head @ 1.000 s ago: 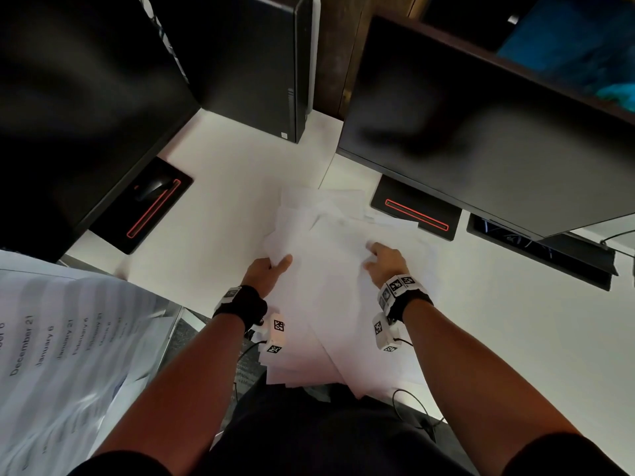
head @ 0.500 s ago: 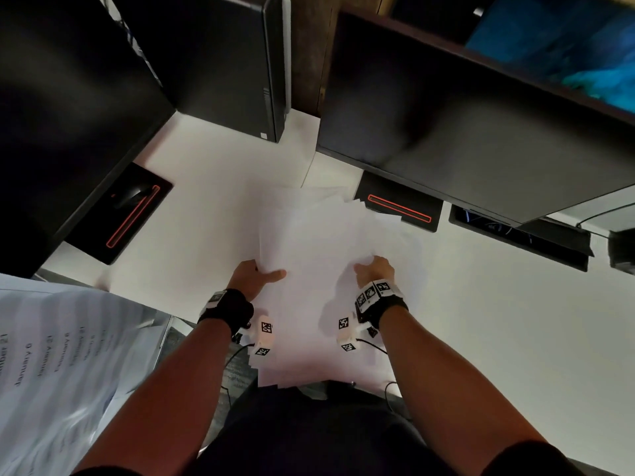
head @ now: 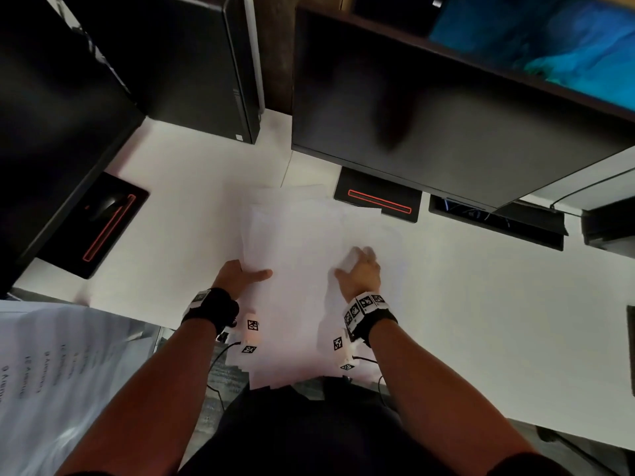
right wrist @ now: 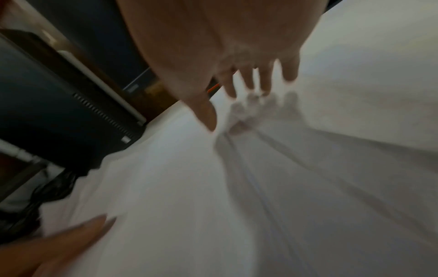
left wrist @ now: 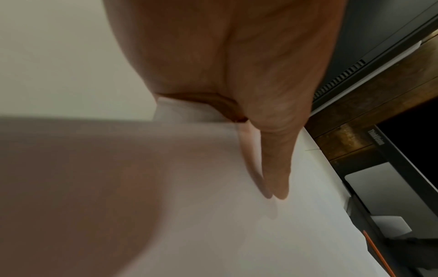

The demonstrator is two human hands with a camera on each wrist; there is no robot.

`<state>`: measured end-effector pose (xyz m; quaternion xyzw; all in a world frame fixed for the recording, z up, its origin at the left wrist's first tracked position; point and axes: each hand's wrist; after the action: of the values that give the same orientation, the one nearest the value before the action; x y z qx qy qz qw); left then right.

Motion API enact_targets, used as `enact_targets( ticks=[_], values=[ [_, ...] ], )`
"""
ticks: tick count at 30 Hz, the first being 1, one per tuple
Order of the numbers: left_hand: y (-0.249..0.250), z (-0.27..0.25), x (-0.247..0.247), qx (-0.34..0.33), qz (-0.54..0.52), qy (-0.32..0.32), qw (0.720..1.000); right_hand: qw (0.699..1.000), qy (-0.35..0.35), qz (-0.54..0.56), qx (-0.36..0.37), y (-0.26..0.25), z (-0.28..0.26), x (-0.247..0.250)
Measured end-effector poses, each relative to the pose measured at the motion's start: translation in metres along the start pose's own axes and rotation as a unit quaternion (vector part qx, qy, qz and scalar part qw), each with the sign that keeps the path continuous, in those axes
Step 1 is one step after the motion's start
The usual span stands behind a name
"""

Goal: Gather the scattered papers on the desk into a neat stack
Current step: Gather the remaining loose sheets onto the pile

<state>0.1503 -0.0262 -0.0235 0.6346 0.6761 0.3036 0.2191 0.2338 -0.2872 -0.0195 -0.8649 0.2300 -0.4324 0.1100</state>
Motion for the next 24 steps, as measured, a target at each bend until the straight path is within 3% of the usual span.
enact_targets(
  ticks=[3,5,9,12,17,21,24],
  values=[
    [0.003,0.0,-0.001,0.006,-0.003,-0.011,1.0,0.987,0.044,0.088,-0.129,0.009,-0.001,0.01],
    [0.007,-0.003,-0.004,0.008,-0.003,-0.007,1.0,0.974,0.047,0.144,-0.167,0.013,0.003,0.017],
    [0.011,-0.006,-0.007,0.005,-0.004,0.007,1.0,0.976,0.025,0.155,-0.153,0.014,0.011,0.029],
    [0.01,-0.006,-0.009,0.003,-0.001,0.008,1.0,0.987,-0.019,0.132,-0.094,0.012,0.01,0.03],
    [0.008,-0.003,-0.012,-0.004,-0.004,-0.003,1.0,0.975,0.024,0.166,-0.149,0.025,0.007,0.037],
    [0.006,-0.002,-0.015,-0.011,-0.016,-0.004,1.0,0.986,0.004,0.136,-0.099,0.026,0.0,0.034],
    [0.006,-0.002,-0.017,-0.014,-0.02,-0.005,1.0,0.986,0.012,0.13,-0.102,0.033,0.002,0.032]
  ],
)
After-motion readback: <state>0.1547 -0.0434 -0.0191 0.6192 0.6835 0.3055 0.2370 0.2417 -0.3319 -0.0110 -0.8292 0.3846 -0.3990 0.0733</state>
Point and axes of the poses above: each hand's wrist, its own z-axis towards the middle knuckle, its own x-axis out of the back of the hand, y = z × x, and after that the axes turned 9 degrees about -y, right-handed
